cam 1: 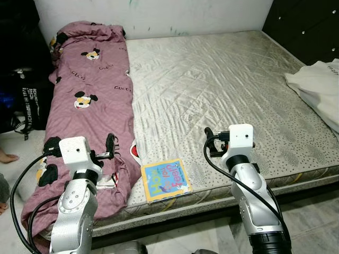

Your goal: Clean up the room

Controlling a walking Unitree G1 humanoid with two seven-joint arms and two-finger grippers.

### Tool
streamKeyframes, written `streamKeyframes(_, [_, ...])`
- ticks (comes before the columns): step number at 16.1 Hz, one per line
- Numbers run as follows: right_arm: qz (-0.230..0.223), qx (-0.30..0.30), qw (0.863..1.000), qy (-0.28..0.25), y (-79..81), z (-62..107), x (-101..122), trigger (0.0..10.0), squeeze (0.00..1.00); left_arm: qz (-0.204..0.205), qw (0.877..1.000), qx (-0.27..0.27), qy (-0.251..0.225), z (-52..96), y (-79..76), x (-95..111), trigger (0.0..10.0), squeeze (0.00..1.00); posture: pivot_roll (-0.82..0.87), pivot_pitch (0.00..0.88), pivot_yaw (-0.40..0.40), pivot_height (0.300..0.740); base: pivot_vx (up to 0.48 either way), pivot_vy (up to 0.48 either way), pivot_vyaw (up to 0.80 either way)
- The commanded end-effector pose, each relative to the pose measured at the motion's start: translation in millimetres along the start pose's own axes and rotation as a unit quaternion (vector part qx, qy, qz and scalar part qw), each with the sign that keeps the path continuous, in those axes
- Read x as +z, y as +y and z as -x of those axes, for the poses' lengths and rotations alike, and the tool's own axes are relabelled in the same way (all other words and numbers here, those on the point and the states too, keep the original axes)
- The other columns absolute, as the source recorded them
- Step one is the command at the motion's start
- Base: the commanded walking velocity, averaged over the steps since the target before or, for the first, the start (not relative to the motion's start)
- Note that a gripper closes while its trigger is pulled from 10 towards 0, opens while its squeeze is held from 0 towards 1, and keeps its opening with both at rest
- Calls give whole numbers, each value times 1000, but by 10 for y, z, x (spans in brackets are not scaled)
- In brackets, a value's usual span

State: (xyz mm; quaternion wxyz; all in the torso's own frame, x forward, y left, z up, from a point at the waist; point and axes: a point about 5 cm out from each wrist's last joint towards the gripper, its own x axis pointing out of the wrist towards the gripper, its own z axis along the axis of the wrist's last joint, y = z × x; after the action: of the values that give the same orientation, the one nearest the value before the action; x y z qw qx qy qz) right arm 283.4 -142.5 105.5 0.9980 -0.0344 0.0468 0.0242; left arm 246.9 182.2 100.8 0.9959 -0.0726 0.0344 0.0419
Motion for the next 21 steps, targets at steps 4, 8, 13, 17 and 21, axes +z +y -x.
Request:
streamKeyframes(4, [-10,-2,1000,0,-14,-9,17,10000,0,-3,1000,-8,-2,5,1,37,10000,0,76,17,-4,740,0,0,-200])
streamKeyframes(8, [-7,-2,1000,-1,-15,-12,18,10000,0,-3,1000,-5,-3,5,4,35,10000,0,81,9,-6,740,0,0,-158])
streamKeyframes(13, [-10,-11,1000,-15,-10,-39,90,10000,0,-9,1000,-10,-10,-9,-16,54,10000,0,86,8,-9,740,0,0,0])
streamKeyframes(17, [-15,-15,1000,-15,10,-51,74,10000,0,-9,1000,-15,-7,-28,8,46,10000,0,109,5,7,740,0,0,0])
streamKeyframes(21, [-12,-2,1000,-13,5,-90,52,10000,0,-14,1000,-13,-11,-45,-44,38,10000,0,147,0,-28,740,0,0,0])
